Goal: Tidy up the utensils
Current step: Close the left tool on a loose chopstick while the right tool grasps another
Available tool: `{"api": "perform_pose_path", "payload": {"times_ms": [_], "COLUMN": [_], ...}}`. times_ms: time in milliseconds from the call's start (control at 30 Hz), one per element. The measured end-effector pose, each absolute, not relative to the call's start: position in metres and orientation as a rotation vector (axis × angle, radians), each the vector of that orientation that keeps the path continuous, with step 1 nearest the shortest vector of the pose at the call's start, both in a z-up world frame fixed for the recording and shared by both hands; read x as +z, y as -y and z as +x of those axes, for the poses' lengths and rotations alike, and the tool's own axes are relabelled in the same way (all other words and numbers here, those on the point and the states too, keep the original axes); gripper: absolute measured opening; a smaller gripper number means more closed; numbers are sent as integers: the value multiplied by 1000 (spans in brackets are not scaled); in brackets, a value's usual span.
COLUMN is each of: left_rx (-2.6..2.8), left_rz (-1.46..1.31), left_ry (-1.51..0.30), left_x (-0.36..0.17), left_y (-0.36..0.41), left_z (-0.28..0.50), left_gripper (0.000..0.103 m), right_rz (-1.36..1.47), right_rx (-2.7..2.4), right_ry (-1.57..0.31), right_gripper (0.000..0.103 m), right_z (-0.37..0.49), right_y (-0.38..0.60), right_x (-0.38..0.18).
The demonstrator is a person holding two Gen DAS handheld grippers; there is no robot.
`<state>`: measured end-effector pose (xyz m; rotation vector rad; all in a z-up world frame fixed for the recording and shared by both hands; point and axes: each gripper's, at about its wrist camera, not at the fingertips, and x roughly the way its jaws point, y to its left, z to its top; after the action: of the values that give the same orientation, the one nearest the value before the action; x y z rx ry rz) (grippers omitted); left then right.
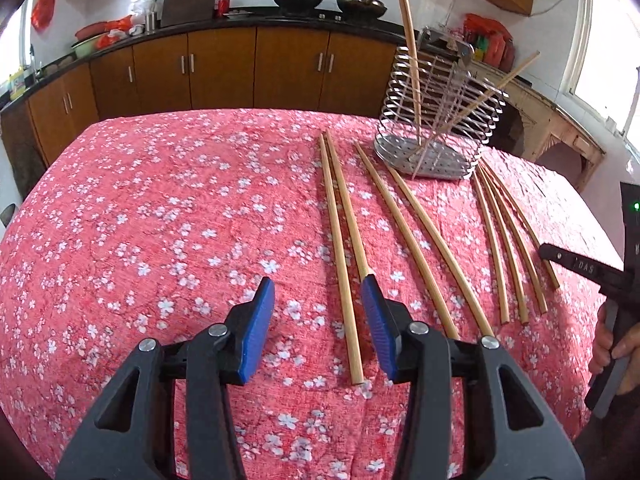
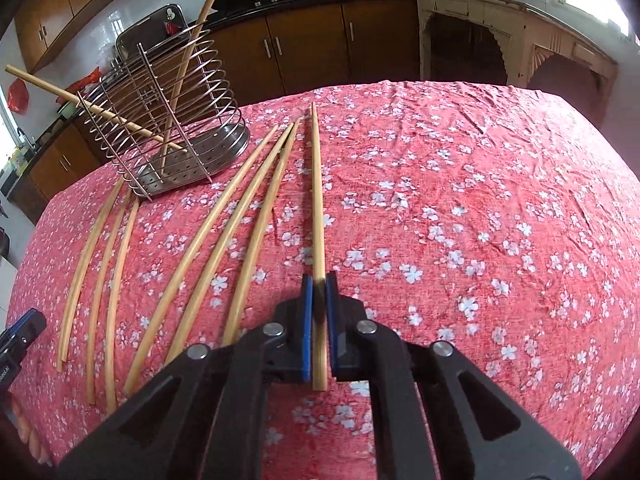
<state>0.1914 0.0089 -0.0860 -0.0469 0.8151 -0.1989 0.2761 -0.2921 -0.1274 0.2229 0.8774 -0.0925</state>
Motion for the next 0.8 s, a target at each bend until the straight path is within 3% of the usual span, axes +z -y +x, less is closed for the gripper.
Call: {"api": "perform_pose_path", "payload": {"times_ms": [133,300,467,800], "left_rx": [-218,-212,-156,-167], "left_rz": [-28,15,13,-19], "left_ry": [-842,-879,-894,-887], "left_x": [-90,-102,-102,-101], "left_y": [-5,3,2,-10], "left_z": [193,198,208,213], "left_gripper": [43,31,9,9], "right_rz": [209,214,229,224], "right_rx": [-95,-93,-119,-100], "right_ry": [-877,-877,-870,-876], "right_gripper": [8,8,8,8], "right_z": [277,275,274,268], "right_y": [290,291,295,297], "right_x": [-127,-127,-127,-127]}}
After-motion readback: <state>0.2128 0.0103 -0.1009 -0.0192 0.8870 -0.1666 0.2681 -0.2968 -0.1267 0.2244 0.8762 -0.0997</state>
